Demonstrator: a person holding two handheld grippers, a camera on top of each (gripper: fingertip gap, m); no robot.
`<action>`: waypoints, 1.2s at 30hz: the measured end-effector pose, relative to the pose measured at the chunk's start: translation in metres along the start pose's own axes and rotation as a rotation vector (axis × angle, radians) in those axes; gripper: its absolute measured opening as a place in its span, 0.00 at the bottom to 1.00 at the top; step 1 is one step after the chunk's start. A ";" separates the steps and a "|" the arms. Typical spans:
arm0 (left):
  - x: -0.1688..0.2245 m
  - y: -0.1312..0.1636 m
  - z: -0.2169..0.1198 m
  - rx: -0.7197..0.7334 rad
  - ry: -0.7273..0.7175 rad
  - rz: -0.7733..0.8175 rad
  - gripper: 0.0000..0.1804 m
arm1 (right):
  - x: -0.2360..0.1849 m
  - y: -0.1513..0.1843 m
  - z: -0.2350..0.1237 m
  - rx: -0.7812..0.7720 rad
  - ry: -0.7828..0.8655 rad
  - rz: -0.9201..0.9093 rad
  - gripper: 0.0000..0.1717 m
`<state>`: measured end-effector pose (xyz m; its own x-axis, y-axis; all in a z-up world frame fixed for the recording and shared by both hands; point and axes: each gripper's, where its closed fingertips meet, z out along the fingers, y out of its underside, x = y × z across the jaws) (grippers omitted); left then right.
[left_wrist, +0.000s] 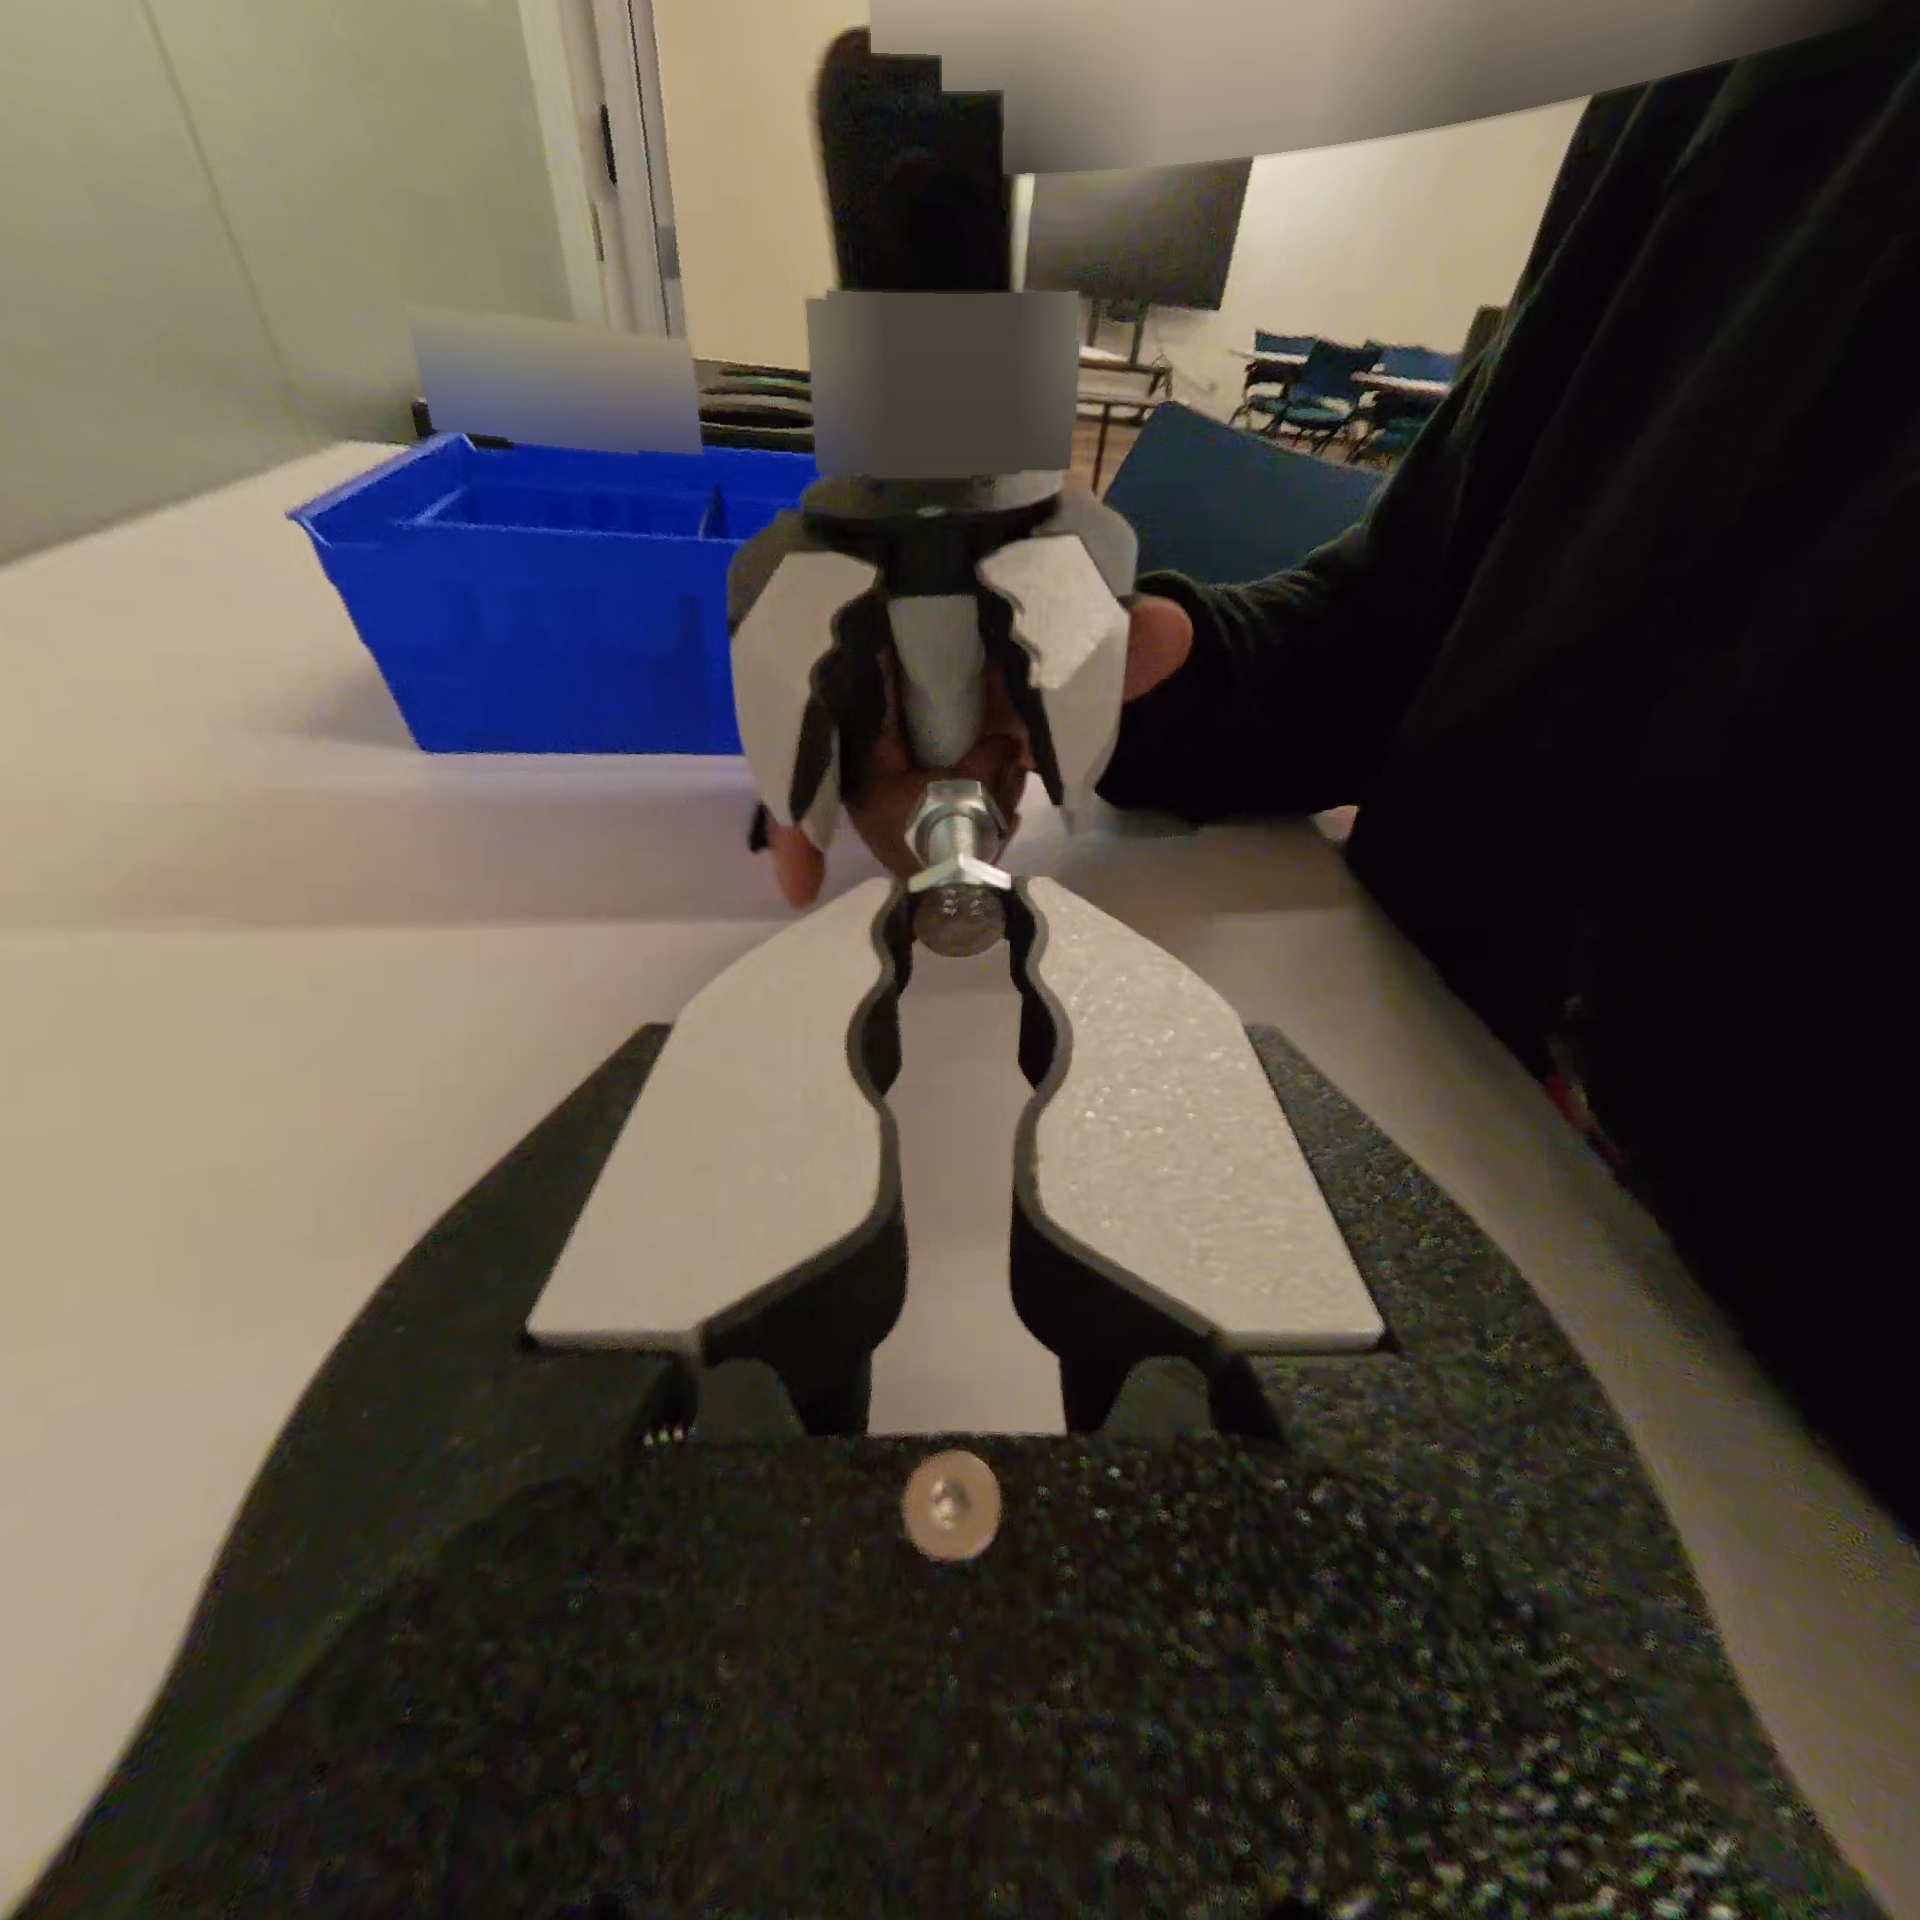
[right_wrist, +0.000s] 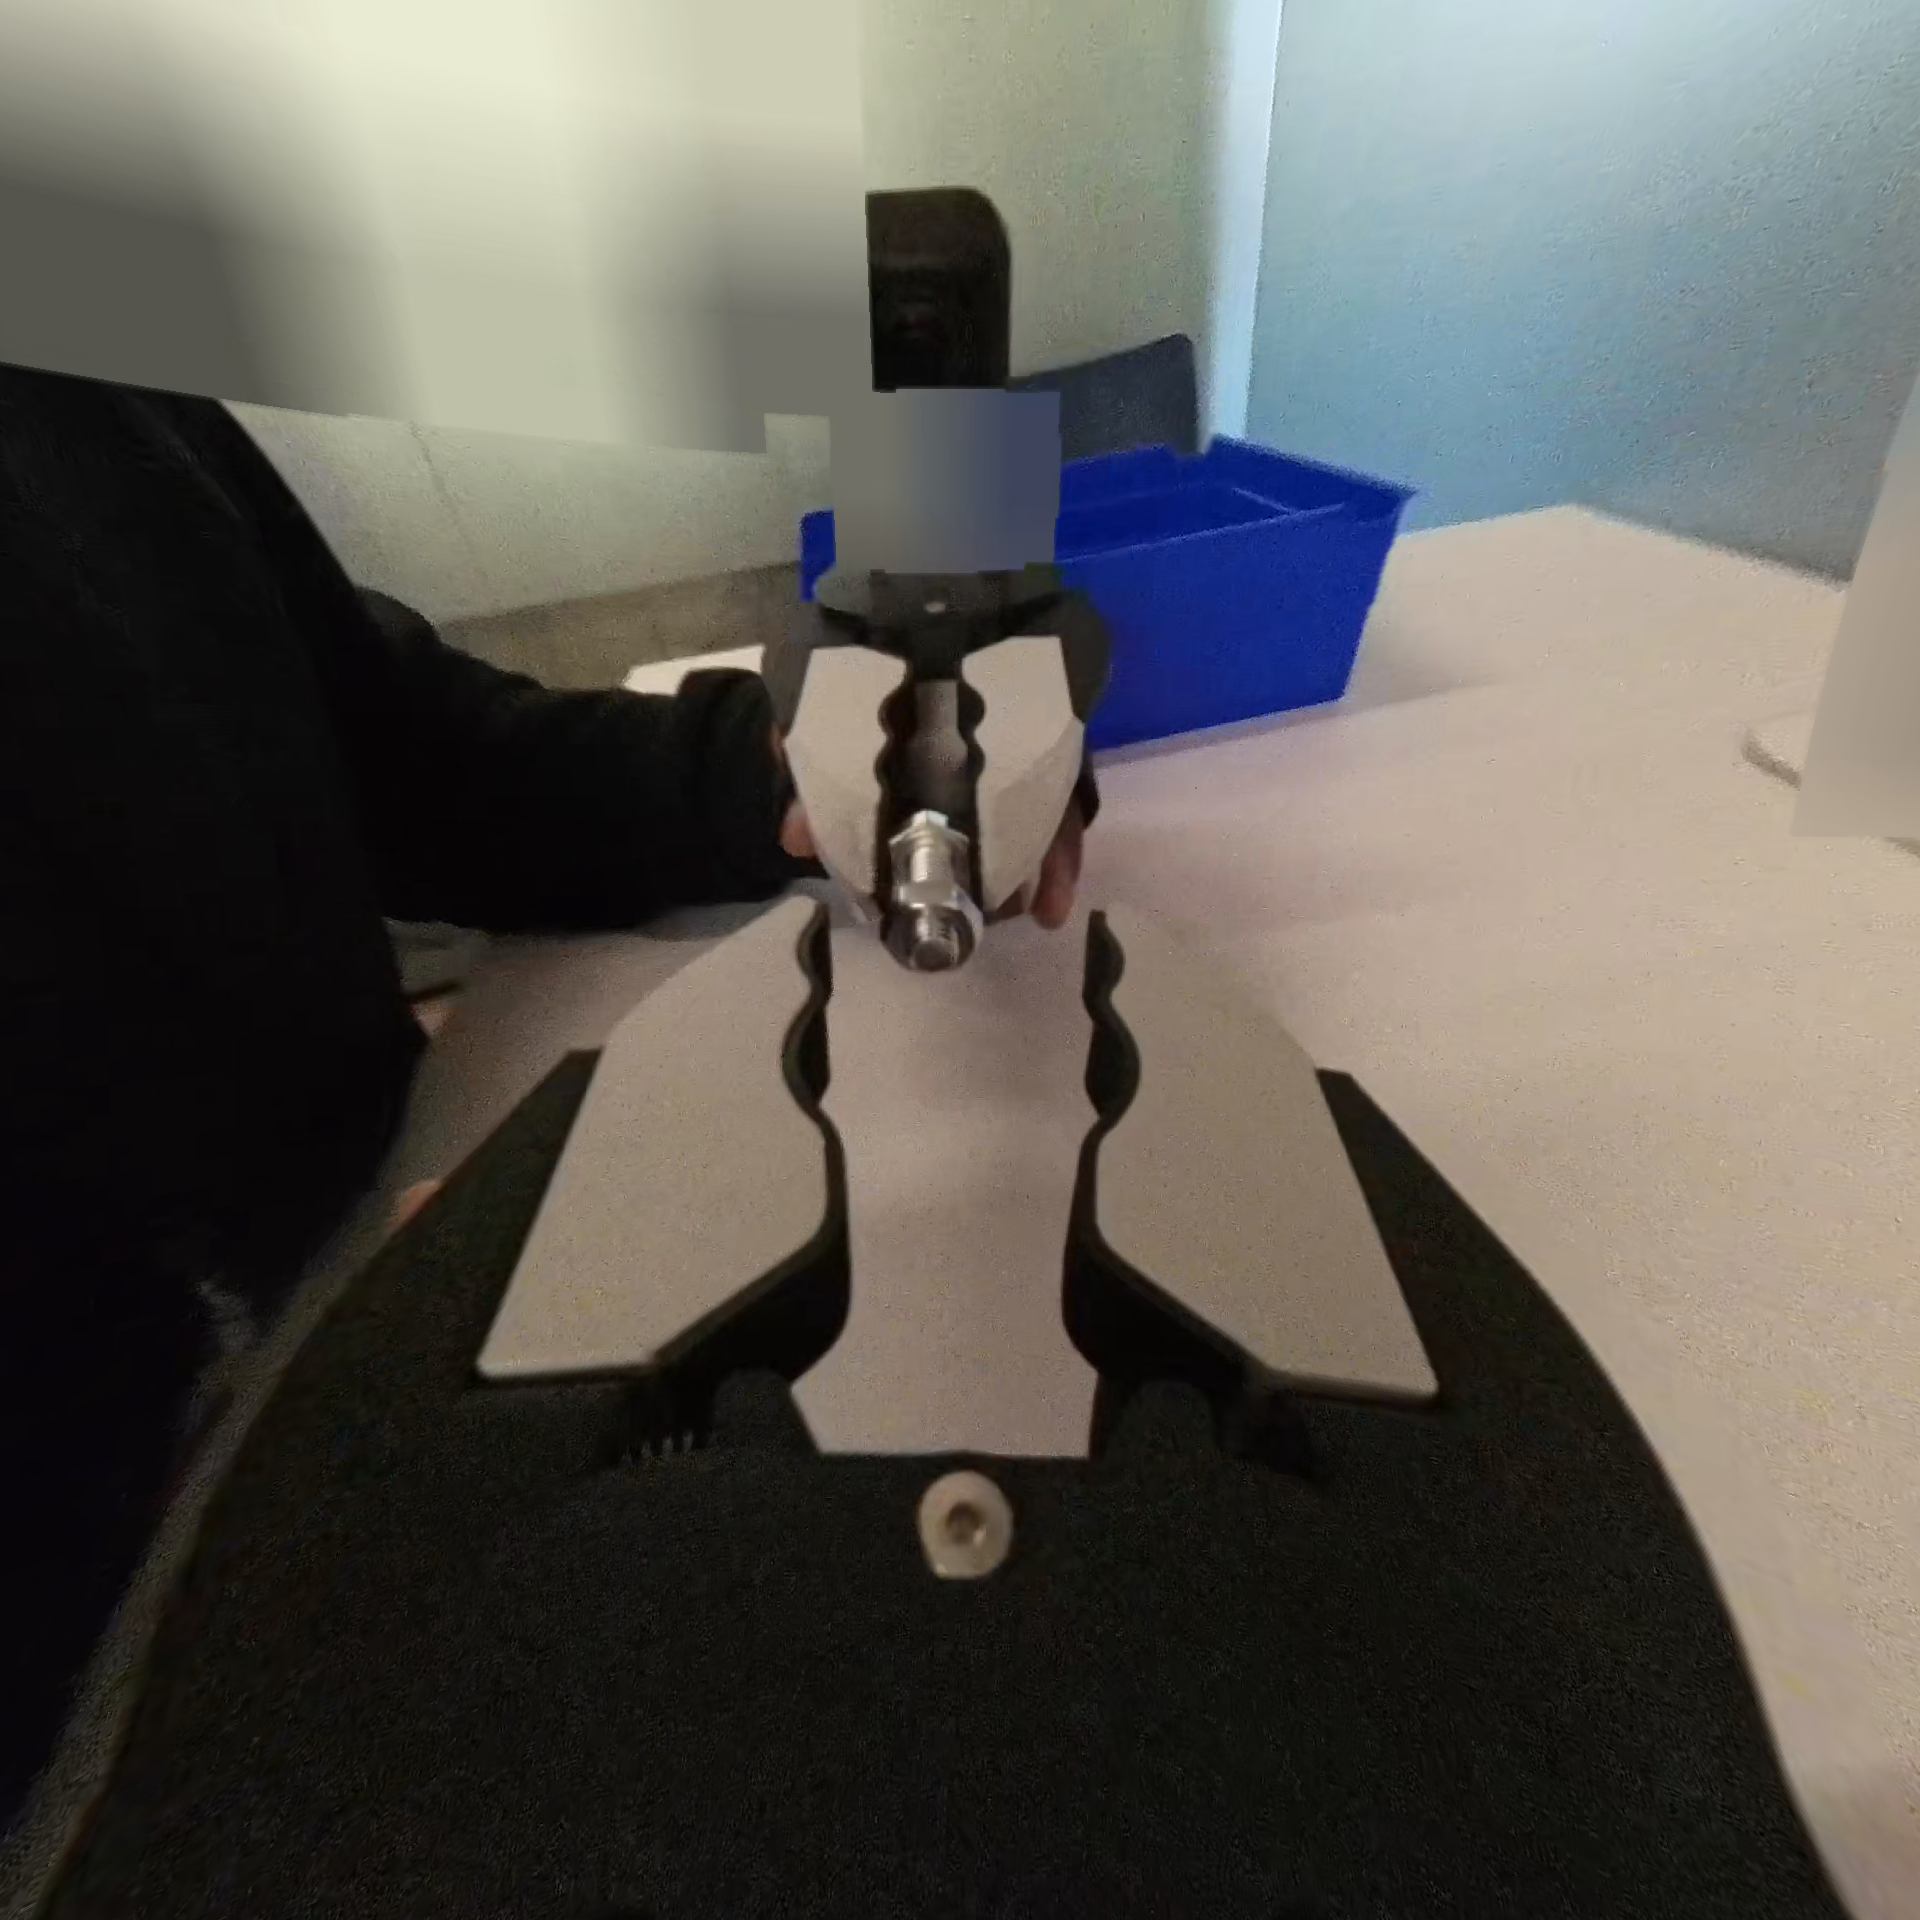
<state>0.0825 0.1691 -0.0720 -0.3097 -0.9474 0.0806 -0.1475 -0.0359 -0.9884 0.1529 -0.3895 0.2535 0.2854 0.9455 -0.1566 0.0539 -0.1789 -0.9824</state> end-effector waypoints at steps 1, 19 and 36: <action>0.000 0.000 0.000 -0.006 -0.009 0.023 0.10 | -0.002 0.002 0.001 -0.005 -0.024 0.041 0.25; -0.008 -0.003 -0.003 0.006 -0.057 0.010 0.10 | 0.005 -0.003 0.003 0.021 0.043 -0.010 0.26; -0.011 0.002 -0.001 0.006 -0.054 -0.053 0.09 | 0.004 -0.002 0.005 -0.010 0.186 -0.405 0.22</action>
<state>0.0847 0.1794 -0.0746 -0.2503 -0.9599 0.1264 -0.1565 -0.0887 -0.9837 0.1496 -0.3836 0.2546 0.4069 0.8748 0.2630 0.2057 0.1928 -0.9594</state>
